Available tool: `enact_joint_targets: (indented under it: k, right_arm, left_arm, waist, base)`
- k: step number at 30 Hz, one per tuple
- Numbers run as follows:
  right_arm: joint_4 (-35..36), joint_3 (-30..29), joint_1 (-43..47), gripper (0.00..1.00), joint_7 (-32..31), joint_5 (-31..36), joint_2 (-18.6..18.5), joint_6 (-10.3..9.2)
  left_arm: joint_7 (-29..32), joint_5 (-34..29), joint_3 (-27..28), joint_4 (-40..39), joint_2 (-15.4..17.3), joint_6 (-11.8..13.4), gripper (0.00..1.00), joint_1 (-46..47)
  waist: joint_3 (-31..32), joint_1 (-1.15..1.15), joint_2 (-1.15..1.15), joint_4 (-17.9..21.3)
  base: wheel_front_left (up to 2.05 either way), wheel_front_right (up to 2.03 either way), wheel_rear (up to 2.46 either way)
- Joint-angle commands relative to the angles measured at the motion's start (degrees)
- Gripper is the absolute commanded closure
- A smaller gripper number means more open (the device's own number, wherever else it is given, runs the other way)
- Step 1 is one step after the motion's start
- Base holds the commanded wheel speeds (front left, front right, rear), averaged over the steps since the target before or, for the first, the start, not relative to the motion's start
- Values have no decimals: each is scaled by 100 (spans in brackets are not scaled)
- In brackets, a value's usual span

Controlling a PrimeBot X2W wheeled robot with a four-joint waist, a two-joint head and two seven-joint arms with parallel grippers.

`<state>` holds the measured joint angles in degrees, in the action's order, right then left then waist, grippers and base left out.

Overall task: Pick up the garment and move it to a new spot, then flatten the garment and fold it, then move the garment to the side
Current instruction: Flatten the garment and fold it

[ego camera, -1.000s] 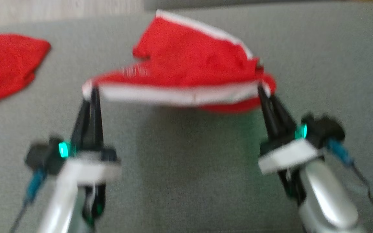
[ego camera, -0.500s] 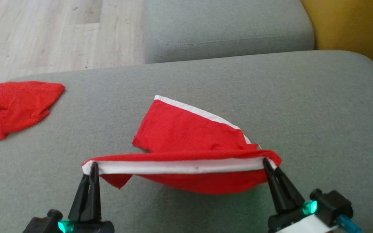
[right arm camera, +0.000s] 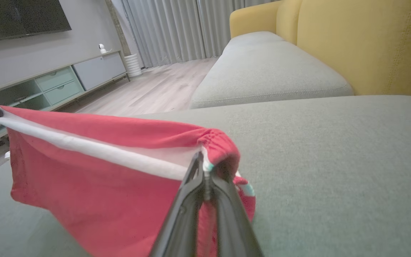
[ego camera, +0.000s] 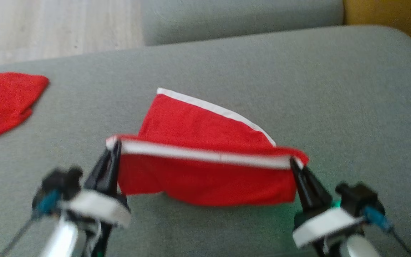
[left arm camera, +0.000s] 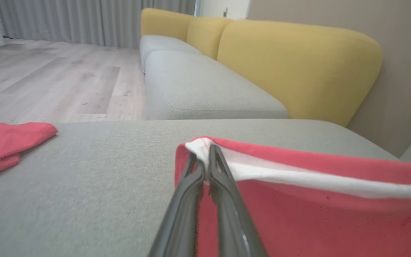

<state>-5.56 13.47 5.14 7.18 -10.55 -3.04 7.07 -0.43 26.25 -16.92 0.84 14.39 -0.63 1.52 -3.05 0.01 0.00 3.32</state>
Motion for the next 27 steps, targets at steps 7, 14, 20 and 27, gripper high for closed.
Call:
enact_joint_targets:
  k: [7, 14, 20, 27]
  right_arm:
    - [-841, 288, -1526, 100, -110, -583, 14, 42]
    - [-1812, 697, -2437, 100, 145, -986, 15, 42]
    - [-2434, 1079, -2900, 100, 372, -1299, 15, 42]
    - [-2870, 1407, -3151, 53, 516, -1558, 15, 42]
  left_arm:
    - [879, 98, -19, 1459, 313, -439, 100, 2290]
    - [1153, 50, -172, 2732, 465, -574, 100, 3438]
    - [1309, 81, -333, 3506, 492, -629, 100, 3924]
    - [1287, 147, -416, 4002, 454, -648, 83, 4086]
  waist:
    - [-788, -1, 0, 567]
    - [-1265, -1, 0, 946]
    - [-1421, -1, 0, 1093]
    - [-1347, -1, 0, 1079]
  base:
    - [0, 0, 0]
    - [0, 0, 0]
    - [0, 0, 0]
    - [0, 0, 0]
